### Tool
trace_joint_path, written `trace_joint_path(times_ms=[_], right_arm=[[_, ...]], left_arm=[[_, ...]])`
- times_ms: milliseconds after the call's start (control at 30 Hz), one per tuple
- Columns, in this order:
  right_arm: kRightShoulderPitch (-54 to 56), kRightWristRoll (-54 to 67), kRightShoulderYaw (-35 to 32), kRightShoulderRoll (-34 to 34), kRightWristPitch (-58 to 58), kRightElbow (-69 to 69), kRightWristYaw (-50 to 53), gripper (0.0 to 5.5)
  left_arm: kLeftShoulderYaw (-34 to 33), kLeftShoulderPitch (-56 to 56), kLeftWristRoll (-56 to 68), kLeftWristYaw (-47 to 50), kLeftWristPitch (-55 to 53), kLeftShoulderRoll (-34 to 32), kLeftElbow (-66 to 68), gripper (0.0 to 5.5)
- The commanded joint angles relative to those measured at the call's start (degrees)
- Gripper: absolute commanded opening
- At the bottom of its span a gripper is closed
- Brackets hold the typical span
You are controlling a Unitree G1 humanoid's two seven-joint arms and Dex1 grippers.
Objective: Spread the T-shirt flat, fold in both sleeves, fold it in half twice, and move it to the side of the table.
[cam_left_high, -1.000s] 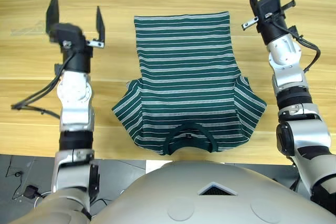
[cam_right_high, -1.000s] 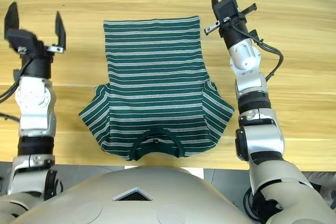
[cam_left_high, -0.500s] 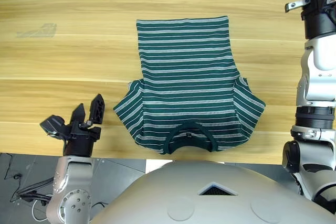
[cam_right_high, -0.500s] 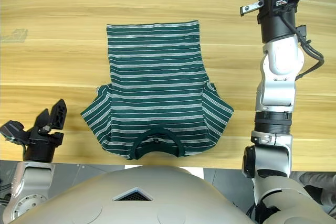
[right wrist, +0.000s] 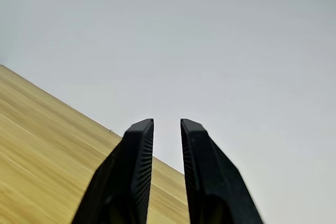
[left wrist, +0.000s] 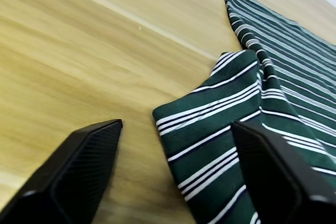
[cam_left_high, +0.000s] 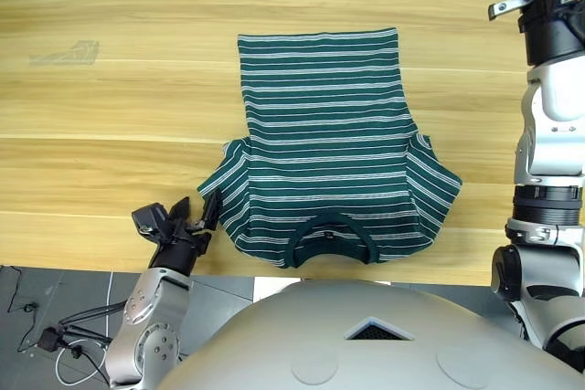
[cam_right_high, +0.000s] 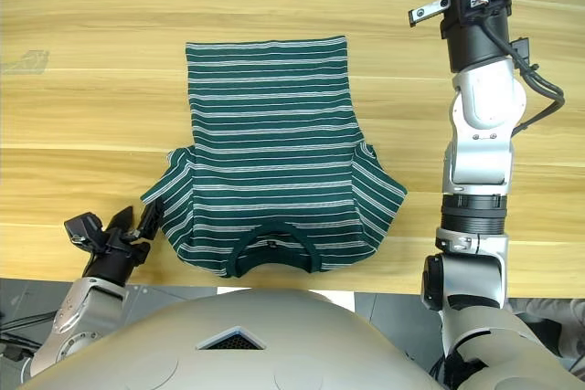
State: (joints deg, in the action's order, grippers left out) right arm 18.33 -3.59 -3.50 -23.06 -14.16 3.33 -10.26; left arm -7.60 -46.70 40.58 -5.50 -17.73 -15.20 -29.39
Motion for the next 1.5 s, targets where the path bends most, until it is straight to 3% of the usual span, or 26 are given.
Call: trace_joint_path(times_ms=[33, 767, 1267, 1500], right_arm=[[0.90, -0.85, 0.78, 0.15, 0.83, 0.05, -0.74, 0.93], [-0.24, -2.22, 1.94, 0.50, -0.05, 1.68, -0.01, 0.93], [0.19, -2.95, 1.99, 1.05, -0.70, 3.30, 0.00, 0.93], [0.16, -2.57, 2.11, 1.39, -0.79, 4.19, -0.20, 0.93]], left_arm=[[0.20, 0.70, -1.84, 0.20, -2.12, 1.28, 2.65, 3.22], [0.35, 4.88, -9.48, -0.30, -1.09, 6.03, 5.81, 0.01], [10.84, 1.78, -24.61, -10.25, 17.71, 5.02, -1.83, 0.01], [19.54, 2.02, -32.84, -13.40, 17.39, 1.31, -0.61, 0.01]])
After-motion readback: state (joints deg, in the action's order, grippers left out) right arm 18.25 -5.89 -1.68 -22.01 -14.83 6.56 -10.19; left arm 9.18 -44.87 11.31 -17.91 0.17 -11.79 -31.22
